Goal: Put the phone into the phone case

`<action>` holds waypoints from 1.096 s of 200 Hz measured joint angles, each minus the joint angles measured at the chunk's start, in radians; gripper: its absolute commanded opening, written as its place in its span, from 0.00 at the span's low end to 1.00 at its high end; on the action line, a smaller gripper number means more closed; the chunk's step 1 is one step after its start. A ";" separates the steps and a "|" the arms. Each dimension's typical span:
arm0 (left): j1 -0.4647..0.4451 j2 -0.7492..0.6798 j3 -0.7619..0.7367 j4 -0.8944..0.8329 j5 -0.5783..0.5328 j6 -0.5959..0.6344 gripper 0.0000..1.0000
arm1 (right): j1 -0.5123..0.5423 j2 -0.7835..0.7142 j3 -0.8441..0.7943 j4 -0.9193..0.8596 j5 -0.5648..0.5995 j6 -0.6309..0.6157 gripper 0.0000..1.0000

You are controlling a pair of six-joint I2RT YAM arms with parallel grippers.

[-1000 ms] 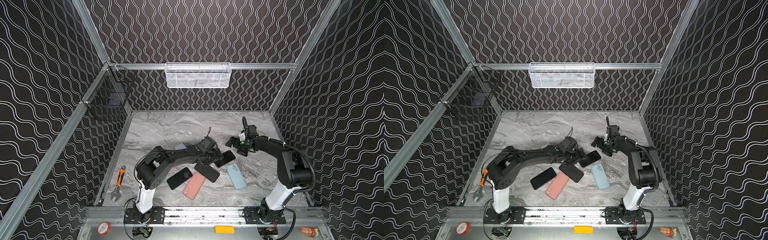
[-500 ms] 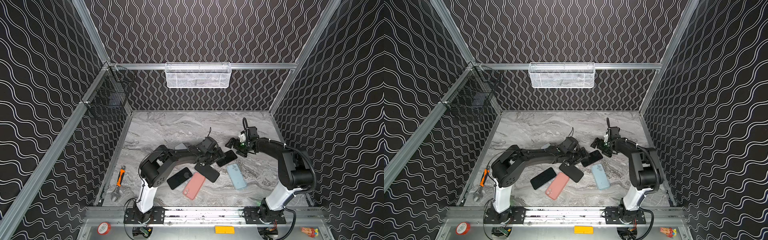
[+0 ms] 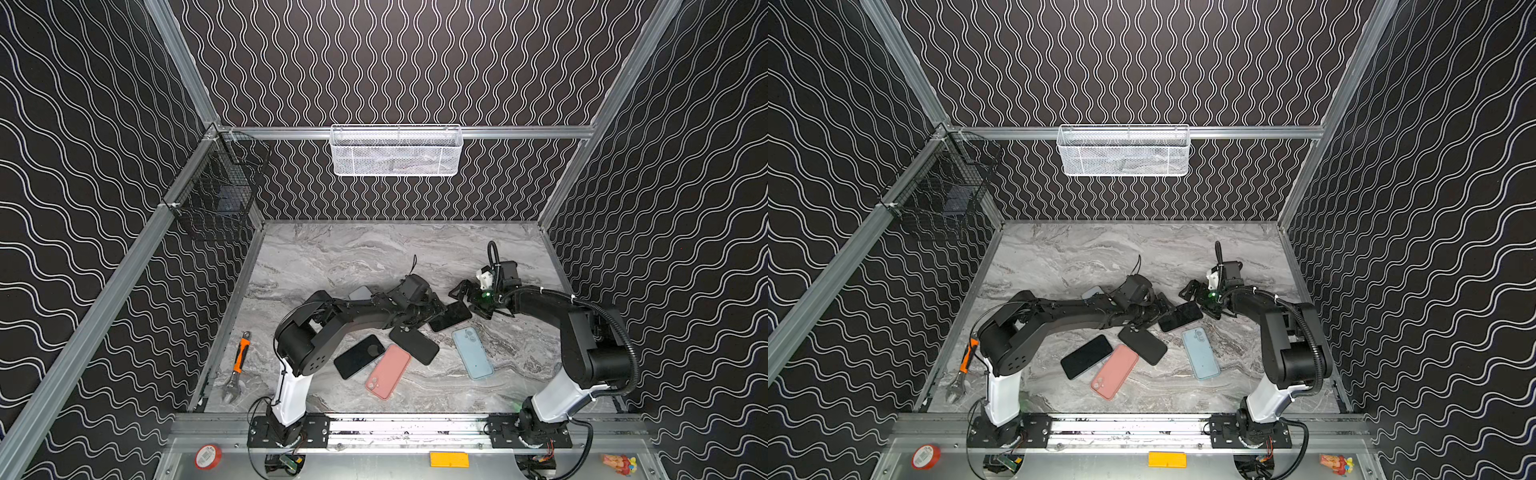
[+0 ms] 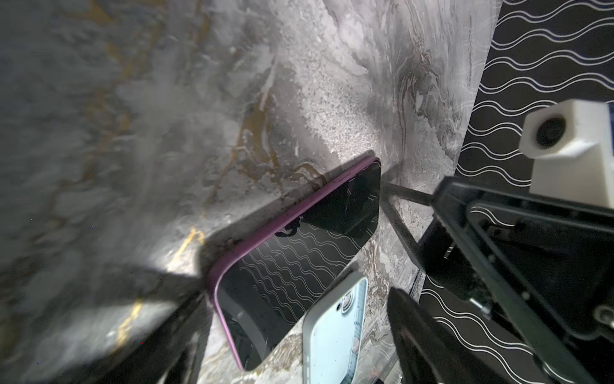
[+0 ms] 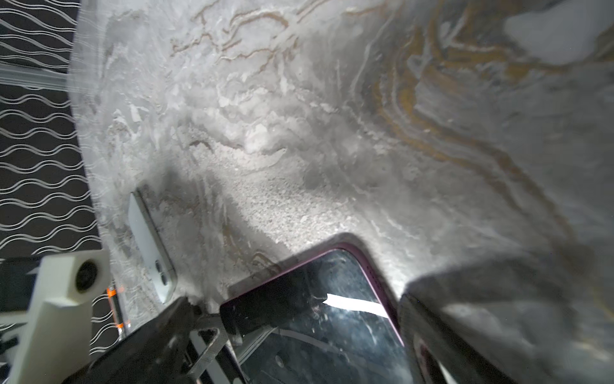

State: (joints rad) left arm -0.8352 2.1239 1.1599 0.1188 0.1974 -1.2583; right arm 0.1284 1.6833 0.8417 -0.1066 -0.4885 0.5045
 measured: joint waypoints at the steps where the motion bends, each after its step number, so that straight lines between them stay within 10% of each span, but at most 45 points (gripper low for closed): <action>1: 0.000 -0.002 -0.003 0.002 -0.002 0.000 0.85 | 0.000 0.000 -0.001 0.002 0.000 0.000 0.99; 79: 0.003 -0.060 -0.060 0.175 -0.029 -0.022 0.79 | -0.005 0.008 -0.045 0.106 -0.067 0.055 0.99; 219: -0.001 -0.062 -0.067 0.203 -0.055 -0.026 0.08 | -0.010 0.010 -0.065 0.154 -0.085 0.079 0.99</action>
State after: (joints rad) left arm -0.8360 2.0617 1.0927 0.3214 0.1429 -1.2842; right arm 0.1184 1.6936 0.7769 0.0475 -0.5739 0.5831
